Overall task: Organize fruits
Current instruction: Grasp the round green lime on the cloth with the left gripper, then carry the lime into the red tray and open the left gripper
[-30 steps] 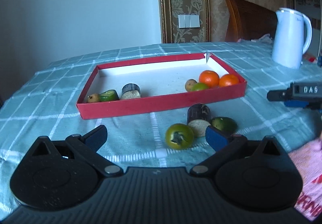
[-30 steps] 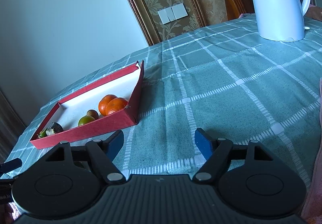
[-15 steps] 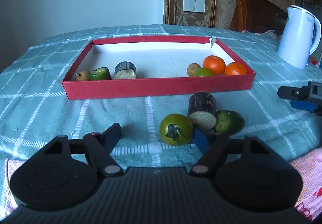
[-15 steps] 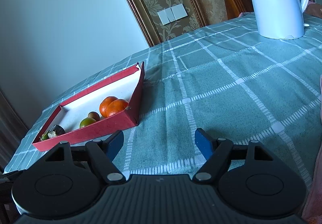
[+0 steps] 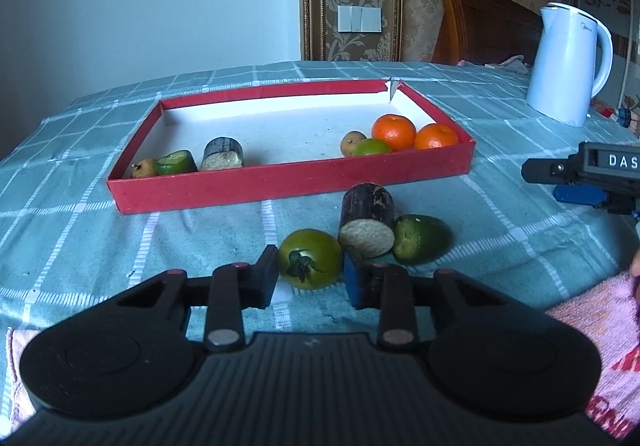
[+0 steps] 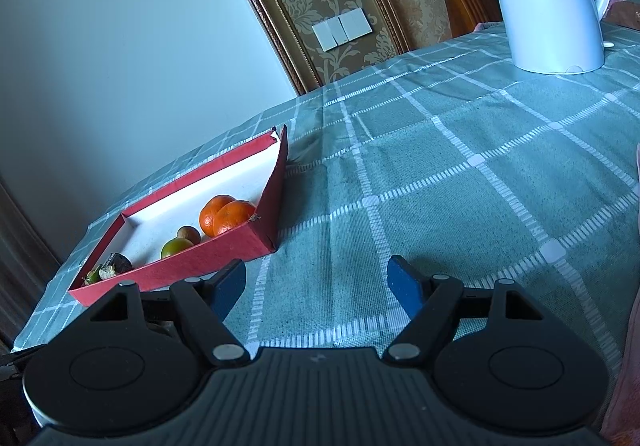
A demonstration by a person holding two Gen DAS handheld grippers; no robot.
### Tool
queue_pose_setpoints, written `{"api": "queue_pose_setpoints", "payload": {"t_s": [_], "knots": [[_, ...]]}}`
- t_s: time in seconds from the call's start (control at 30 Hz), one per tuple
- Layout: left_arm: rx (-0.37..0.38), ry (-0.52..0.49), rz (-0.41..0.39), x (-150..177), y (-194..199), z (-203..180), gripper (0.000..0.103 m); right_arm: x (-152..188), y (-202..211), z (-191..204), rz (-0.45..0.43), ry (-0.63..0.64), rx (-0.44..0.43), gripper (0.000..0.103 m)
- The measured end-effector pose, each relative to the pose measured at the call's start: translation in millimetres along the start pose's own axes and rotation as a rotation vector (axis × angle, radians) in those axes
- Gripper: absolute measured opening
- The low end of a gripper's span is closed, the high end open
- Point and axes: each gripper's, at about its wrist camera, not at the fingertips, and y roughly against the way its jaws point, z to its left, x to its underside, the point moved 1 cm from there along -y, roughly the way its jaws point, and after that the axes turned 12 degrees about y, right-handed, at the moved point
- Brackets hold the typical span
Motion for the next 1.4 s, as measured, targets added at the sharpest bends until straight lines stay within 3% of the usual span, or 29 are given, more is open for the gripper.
{"api": "queue_pose_setpoints", "payload": {"t_s": [0.4, 0.6, 0.87, 1.17, 1.4], "knots": [[-0.023, 0.002, -0.122, -53.9, 6.0, -2.5, 0.031, 0.0, 0.8, -0.4, -0.001, -0.003, -0.002, 0.077], [-0.040, 0.025, -0.085, -78.4, -30.4, -5.0, 0.031, 0.3, 1.0, 0.2, -0.003, -0.007, -0.005, 0.077], [-0.079, 0.063, -0.014, -79.9, -75.1, -1.1, 0.031, 0.2, 1.4, -1.7, -0.006, -0.016, -0.014, 0.078], [-0.109, 0.078, 0.006, -72.2, -86.6, 3.3, 0.033, 0.0, 1.4, -0.9, -0.005, -0.009, -0.028, 0.084], [-0.107, 0.071, -0.003, -72.0, -83.0, 1.3, 0.043, 0.0, 1.3, -0.7, -0.005, -0.010, -0.029, 0.084]]}}
